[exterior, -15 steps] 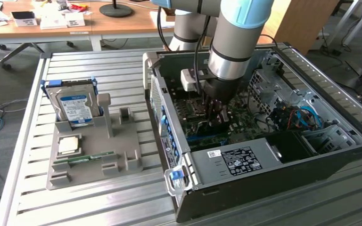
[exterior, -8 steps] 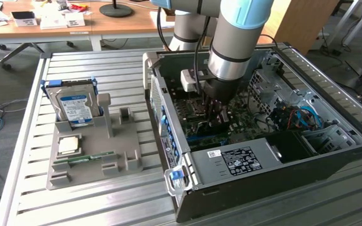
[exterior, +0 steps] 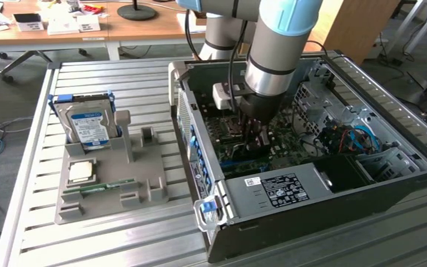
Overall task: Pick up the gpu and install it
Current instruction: 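Insert the gpu into the slot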
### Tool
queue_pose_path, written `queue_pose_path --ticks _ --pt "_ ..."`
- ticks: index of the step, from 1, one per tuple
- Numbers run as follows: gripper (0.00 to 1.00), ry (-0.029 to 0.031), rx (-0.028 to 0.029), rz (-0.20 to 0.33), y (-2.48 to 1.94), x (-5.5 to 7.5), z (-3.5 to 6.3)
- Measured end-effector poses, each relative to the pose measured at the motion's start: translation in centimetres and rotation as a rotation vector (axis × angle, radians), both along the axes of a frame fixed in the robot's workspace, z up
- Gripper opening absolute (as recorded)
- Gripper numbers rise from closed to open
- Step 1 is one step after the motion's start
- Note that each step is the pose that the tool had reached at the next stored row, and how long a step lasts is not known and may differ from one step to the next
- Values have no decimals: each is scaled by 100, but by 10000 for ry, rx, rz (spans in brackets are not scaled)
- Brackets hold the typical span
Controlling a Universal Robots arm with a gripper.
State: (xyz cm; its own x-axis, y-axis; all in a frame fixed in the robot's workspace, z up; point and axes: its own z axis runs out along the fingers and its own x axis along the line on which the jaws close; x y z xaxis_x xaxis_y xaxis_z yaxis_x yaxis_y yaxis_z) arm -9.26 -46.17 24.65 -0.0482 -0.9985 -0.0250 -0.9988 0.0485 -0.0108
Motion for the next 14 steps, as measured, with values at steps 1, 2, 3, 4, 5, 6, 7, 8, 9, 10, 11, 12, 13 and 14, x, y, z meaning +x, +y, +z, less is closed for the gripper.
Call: queue_pose_path --ticks 1,2,3,4,5,6,7,8,9,10,11,12,13,14 --pt "27 2 -3 1 -1 0 -2" --pt "27 2 -4 1 -1 -1 -4" --pt "27 3 -5 1 -1 -1 -4" --pt "27 3 -5 1 -1 -1 -5" --pt "27 3 -5 1 -1 -1 -5" --pt "27 3 -5 0 -2 -2 -7" --pt "27 1 -4 0 -2 -3 -11" --pt "27 2 -5 1 -2 -5 -14" --pt "27 3 -6 2 -2 -6 -15" --pt "27 4 -6 2 -2 -6 -16" --pt "27 4 -6 2 -2 -7 -16" --pt "27 3 -5 2 -2 -7 -16" --pt "27 3 -4 1 -2 -7 -17" --pt "27 2 -5 1 -2 -7 -17"
